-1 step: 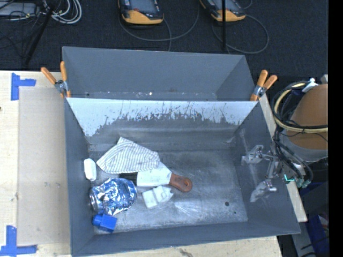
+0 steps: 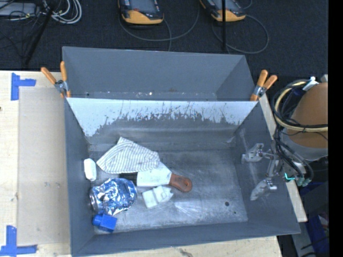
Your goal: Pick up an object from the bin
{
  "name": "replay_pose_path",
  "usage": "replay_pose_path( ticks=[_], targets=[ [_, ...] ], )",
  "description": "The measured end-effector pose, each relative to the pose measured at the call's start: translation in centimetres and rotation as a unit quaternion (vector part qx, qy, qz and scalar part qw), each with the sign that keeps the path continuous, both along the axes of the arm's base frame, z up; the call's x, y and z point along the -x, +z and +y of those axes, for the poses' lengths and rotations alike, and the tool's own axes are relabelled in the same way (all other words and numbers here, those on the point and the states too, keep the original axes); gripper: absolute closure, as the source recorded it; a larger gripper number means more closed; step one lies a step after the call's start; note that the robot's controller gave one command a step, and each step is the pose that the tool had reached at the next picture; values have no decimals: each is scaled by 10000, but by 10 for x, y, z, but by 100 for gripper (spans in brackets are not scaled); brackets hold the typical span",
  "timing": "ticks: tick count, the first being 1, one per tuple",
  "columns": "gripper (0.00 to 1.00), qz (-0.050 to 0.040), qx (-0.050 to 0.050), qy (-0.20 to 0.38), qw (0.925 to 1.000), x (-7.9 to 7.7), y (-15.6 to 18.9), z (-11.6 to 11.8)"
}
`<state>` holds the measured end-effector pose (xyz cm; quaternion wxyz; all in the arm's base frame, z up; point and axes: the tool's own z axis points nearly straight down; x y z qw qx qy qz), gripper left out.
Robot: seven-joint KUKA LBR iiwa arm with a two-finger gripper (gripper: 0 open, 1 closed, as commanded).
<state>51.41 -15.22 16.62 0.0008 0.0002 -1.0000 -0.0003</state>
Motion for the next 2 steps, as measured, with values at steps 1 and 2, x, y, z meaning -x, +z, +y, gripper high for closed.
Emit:
replay_pose_path(
  ticks=[1, 2],
  targets=[
    [100, 21, 20, 803, 9968, 29, -90, 75],
    [0, -97, 15, 815, 9966, 24, -91, 78]
  ],
)
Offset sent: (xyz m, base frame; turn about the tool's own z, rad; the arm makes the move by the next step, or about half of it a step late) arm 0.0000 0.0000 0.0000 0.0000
